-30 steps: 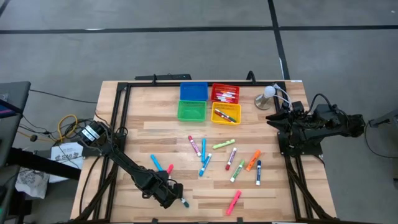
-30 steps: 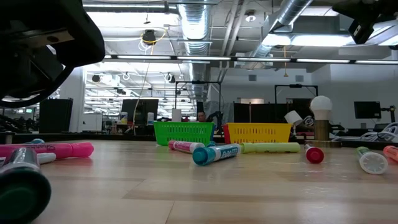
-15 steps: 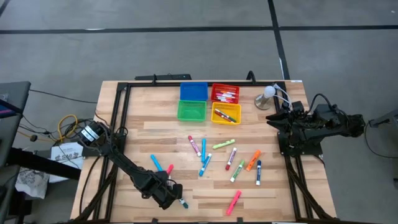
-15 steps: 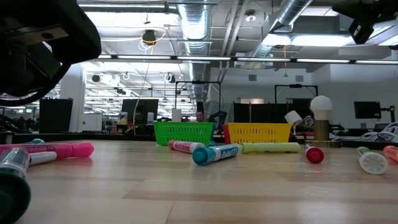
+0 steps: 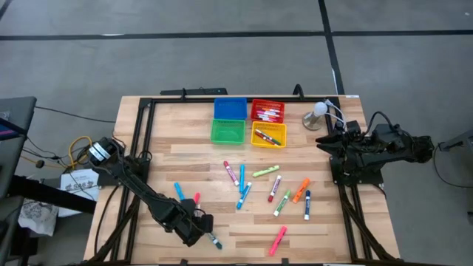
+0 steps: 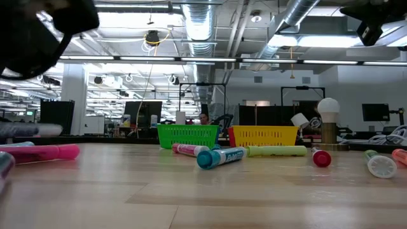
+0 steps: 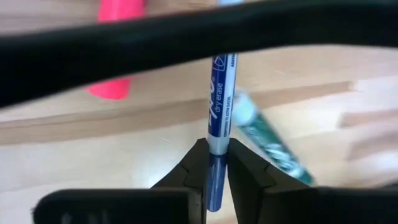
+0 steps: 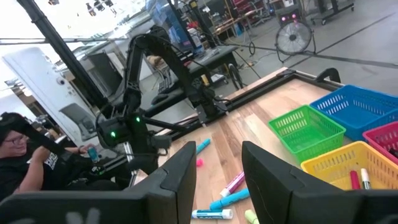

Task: Pick & Place Markers
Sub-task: Put the small purple marker into the yellow basket

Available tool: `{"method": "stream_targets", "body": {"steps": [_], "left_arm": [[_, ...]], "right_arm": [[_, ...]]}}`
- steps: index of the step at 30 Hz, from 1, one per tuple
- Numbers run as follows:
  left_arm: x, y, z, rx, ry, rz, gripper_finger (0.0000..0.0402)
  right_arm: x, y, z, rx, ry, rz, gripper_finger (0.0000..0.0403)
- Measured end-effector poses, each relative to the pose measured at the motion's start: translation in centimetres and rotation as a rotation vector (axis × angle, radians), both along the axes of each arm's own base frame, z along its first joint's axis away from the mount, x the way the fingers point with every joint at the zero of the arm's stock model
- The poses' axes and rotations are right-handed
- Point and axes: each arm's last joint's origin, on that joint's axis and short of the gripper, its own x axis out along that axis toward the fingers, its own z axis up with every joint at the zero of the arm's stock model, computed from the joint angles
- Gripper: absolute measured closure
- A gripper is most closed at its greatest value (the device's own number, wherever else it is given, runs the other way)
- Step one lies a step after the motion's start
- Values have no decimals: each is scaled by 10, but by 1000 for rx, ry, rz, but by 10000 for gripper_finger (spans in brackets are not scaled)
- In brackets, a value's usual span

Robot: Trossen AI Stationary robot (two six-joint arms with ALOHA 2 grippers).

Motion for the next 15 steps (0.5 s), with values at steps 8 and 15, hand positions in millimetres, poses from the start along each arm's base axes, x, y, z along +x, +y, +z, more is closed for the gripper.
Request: {"method": "stream_targets", "body": {"steps": [8,15], "left_arm": [[-2,11,39,70,-228,37,365],[3,33,74,223,-460,82,366]], "right_arm": [[0,0,0,14,3,-1,285],[0,1,0,54,2,31,285]]}}
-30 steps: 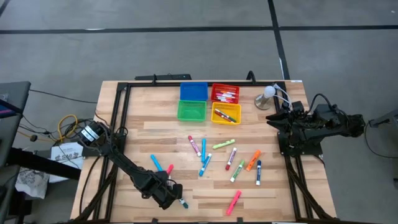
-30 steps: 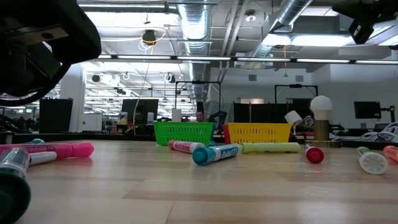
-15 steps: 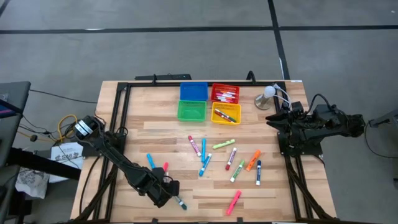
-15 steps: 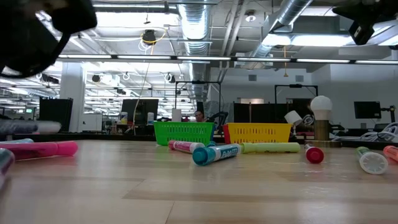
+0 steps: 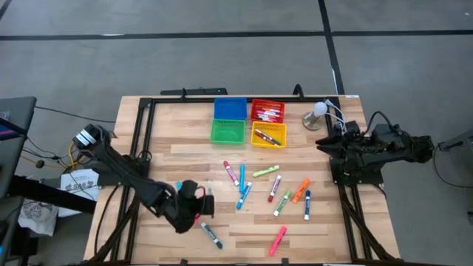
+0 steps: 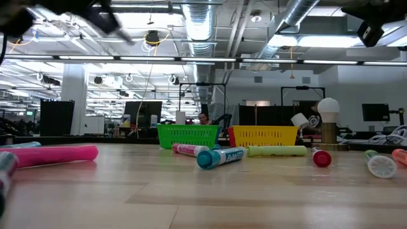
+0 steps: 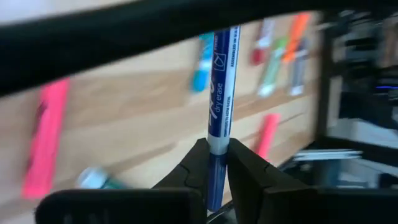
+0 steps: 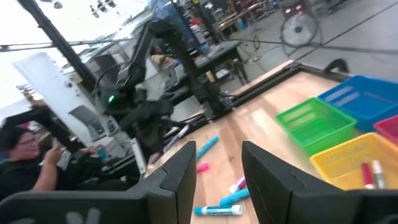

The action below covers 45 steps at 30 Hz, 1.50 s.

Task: Pick & Place Markers
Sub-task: Put the small purple marker into the yellow basket

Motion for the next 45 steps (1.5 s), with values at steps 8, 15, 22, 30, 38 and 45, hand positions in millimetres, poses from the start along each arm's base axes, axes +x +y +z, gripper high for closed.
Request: {"method": "stream_targets", "body": {"steps": [8,15,22,30,38,45], "left_arm": [[25,37,26,134,-142,-17,365],[51,67,38,219,-232,-63,363],[64,82,51,304,-348,-77,365],[67,85,53,333,-365,-99,365],[67,85,53,343,-364,-106,365],[67,85,54,346,-365,-112,364]], "right_arm": [[19,5,2,88,45,61,263],[61,12,9,94,23,112,192],[103,14,1,92,64,84,150],[147,12,-6,163,-2,148,148],[186,6,-22,274,-52,194,148],[225,9,-21,285,-40,239,147]]}}
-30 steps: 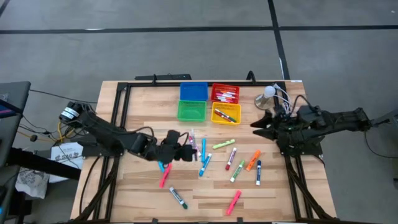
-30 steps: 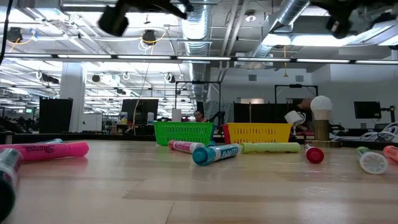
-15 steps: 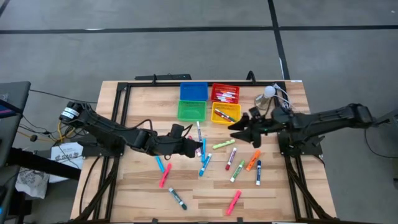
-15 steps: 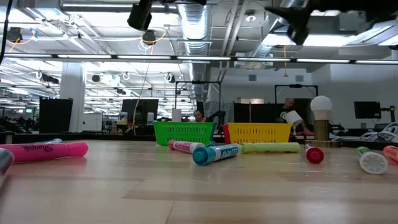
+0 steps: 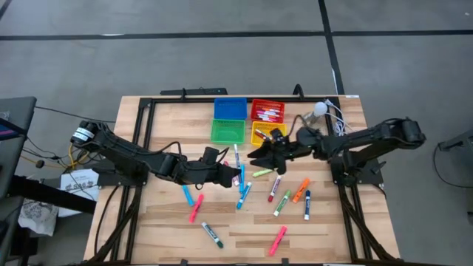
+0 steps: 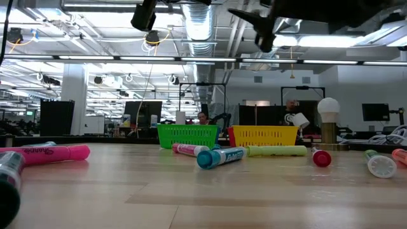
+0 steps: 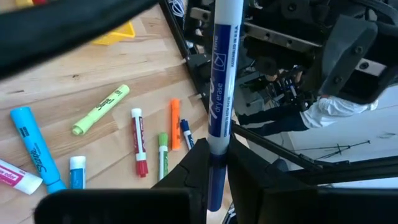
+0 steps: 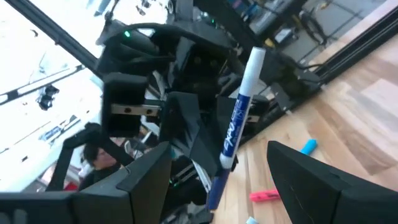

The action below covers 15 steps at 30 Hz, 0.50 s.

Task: Pick & Place Markers
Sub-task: Put the small purple marker into the yellow basket

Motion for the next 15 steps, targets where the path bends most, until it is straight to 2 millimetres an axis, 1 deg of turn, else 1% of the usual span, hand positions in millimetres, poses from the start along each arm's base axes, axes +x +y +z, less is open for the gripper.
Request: {"method": "stream_targets", "body": {"steps": [5,8,15], "left_arm": [[0,0,0,-2,-5,-1,363],[0,-1,0,-3,-5,-6,360],[-1,-3,0,-1,-4,-14,362]], "right_arm": [[27,1,0,-1,17,36,147],[39,1,0,-1,28,65,147],[56,2,3,-1,21,138,148]]}}
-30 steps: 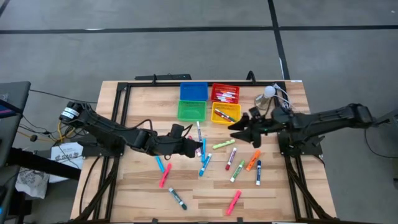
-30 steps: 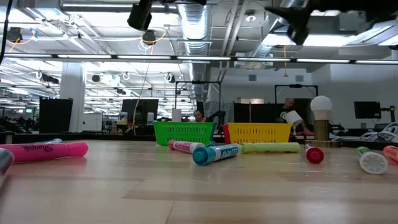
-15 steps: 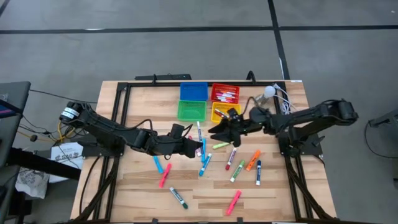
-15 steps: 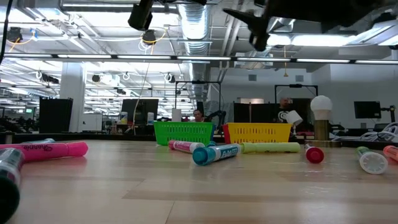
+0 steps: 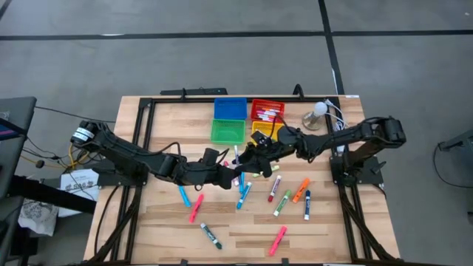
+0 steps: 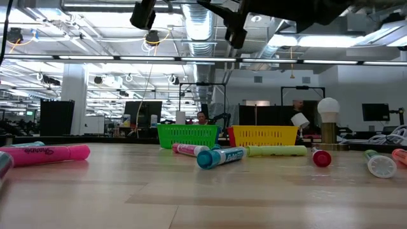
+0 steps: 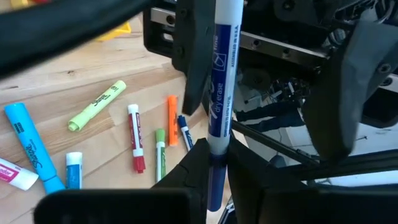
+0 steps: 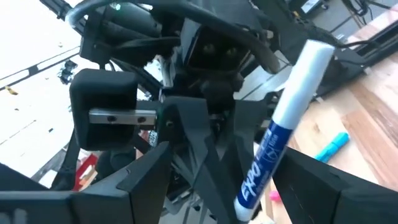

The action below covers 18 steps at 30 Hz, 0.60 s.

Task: Pick & Place Markers
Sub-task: Put the small purple marker into the yellow basket

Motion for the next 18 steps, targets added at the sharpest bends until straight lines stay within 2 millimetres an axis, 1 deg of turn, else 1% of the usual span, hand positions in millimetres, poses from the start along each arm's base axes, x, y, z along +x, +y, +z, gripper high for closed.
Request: {"method": "stream_targets", "body": {"steps": [5,8,12,18], "left_arm": [[0,0,0,2,-2,-1,359],[0,0,0,4,-2,-2,361],[0,0,1,4,-4,-3,357],[0,0,2,3,-10,-3,360]], "right_arm": [[2,0,3,-5,-9,17,149],[2,0,3,-5,-9,18,161],[2,0,2,-8,-7,16,201],[2,-4,2,-32,-15,3,286]]}}
